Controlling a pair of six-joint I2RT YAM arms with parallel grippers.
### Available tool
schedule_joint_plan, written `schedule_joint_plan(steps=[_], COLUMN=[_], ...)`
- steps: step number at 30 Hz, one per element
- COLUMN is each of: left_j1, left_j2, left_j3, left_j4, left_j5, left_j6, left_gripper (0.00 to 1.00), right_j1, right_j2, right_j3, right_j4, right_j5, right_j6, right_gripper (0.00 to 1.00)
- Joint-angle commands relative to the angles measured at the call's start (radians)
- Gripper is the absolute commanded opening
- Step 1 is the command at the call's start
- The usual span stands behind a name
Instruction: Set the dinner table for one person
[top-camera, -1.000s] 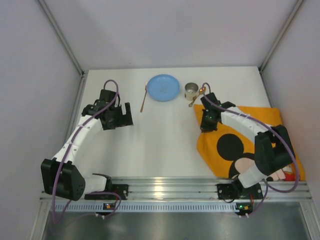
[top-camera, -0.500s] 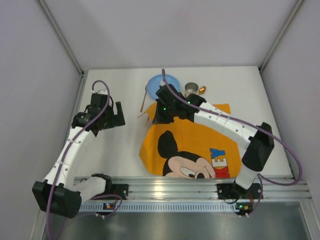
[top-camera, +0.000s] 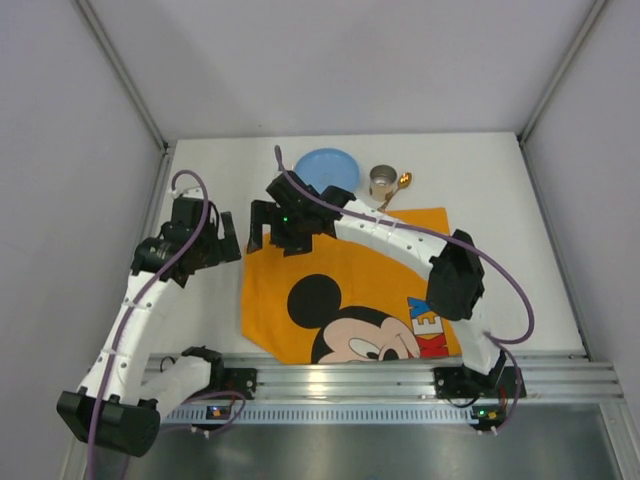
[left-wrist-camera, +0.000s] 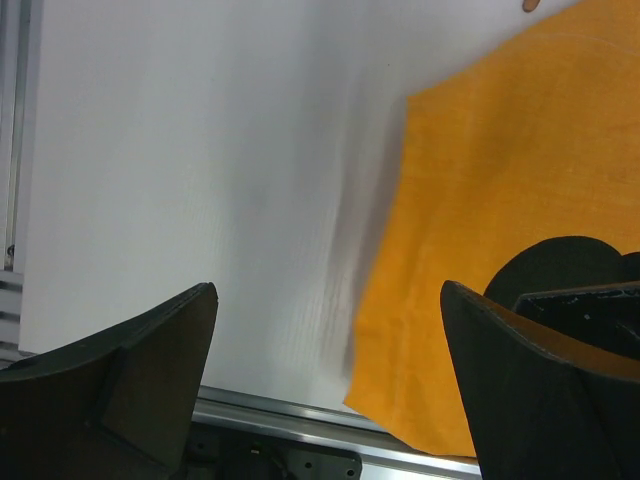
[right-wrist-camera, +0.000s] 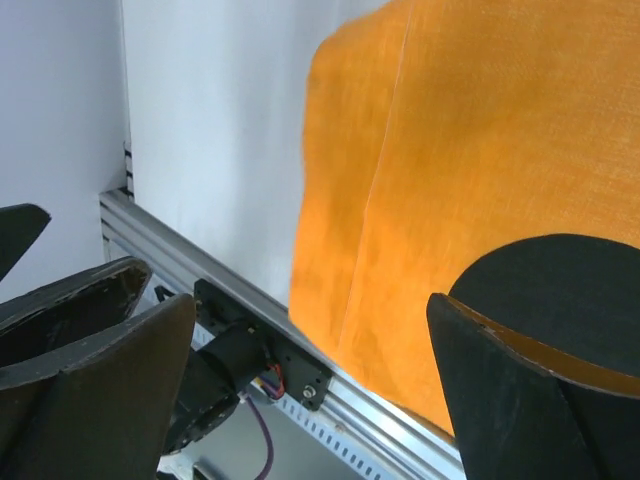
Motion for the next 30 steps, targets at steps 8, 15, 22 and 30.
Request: schedule_joint_plan(steps=[8, 15, 22, 30], left_j1=[-0.002, 0.051, 0.2, 0.208], left_j2=[0.024, 0.252, 0.528, 0.763], left_j3=[-0.047, -0.068, 0.016, 0.118], left_j4=[0.063, 0.241, 0.421, 0.468], left_j5=[0.117, 0.191, 0.372, 0.598], left_j6=[-0.009, -0.02, 0.014, -0.003], left_gripper=[0.99, 0.98, 0.99, 0.96], right_j1=[-0.088, -0.169, -0.209, -0.321], right_j2=[-0.318, -0.536, -0.651, -0.734], right_j3=[-0.34, -0.733, -0.874, -0.943], right_j4=[0.021, 0.033, 0.028, -0.001], right_j5=[0.056, 0.08, 0.063, 0.057], right_j6=[-0.052, -0.063, -0.086, -0.141], right_gripper=[1.0, 1.0, 1.0, 1.0])
